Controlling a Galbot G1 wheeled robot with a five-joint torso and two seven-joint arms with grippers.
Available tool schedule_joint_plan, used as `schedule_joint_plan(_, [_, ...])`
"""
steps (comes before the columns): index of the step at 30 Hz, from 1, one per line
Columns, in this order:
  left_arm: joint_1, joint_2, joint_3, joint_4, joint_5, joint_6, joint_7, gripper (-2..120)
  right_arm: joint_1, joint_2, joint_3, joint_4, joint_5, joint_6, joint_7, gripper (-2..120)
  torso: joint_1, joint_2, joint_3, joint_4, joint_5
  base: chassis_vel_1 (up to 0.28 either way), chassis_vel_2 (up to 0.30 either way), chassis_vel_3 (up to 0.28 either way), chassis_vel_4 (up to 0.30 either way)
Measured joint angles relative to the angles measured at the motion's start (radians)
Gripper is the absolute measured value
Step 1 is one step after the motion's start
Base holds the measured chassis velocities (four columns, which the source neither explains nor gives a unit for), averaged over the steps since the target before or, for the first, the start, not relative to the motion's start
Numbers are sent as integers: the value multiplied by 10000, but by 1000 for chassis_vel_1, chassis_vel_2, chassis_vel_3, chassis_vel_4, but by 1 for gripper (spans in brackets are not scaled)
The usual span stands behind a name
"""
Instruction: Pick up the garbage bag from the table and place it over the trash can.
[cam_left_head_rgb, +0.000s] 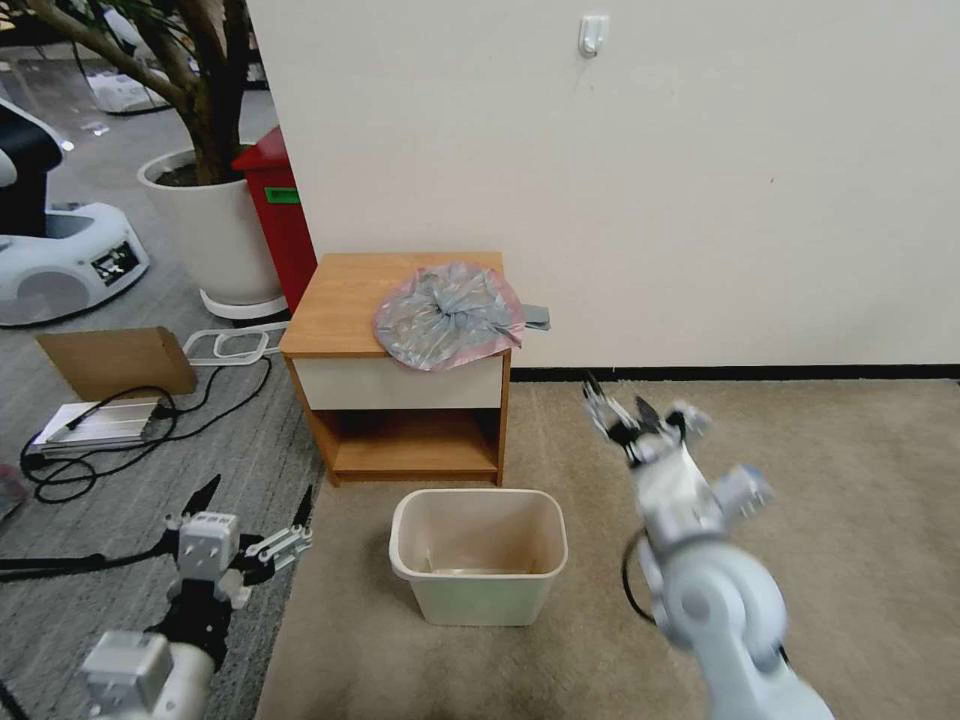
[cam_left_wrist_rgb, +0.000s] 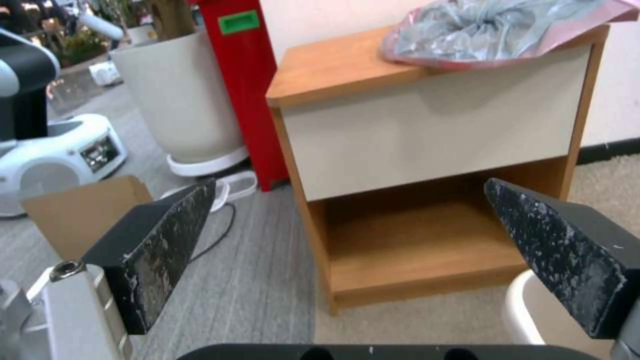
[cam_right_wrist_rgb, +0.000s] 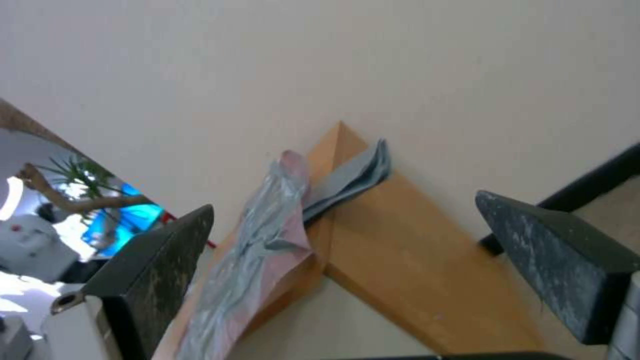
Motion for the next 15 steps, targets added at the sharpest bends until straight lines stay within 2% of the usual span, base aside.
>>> schedule_joint_plan(1, [0,0,0,0,0,0,0,100,0,0,0,0,0,0,0,100,0,0,0,0,0,0,0,0,0])
schedule_joint_plan(5, [124,-258,55,5,122,-309,61,100,1122,136,-52,-1228,1864,-102,95,100,0,0,1,-4,-1,0,0,0,0])
schedule_joint_plan(6, [124,-258,55,5,122,-309,61,100,1122,136,-52,-1228,1864,-102,95,100,0,0,1,-4,-1,0,0,0,0])
schedule_joint_plan(9, [236,-536,126,8,238,-599,134,100,1905,366,129,-1969,3987,-377,498,100,0,0,0,1,0,0,0,0,0])
schedule_joint_plan(10, [236,-536,126,8,238,-599,134,100,1905,366,129,-1969,3987,-377,498,100,0,0,0,1,0,0,0,0,0])
schedule_joint_plan(13, [264,-575,127,10,277,-661,142,100,2589,611,353,-2737,5500,-545,777,100,0,0,-1,-3,-2,0,0,0,0])
schedule_joint_plan(15, [344,-628,92,11,377,-790,142,100,2755,646,385,-3016,5599,-563,747,100,0,0,0,-3,-1,0,0,0,0])
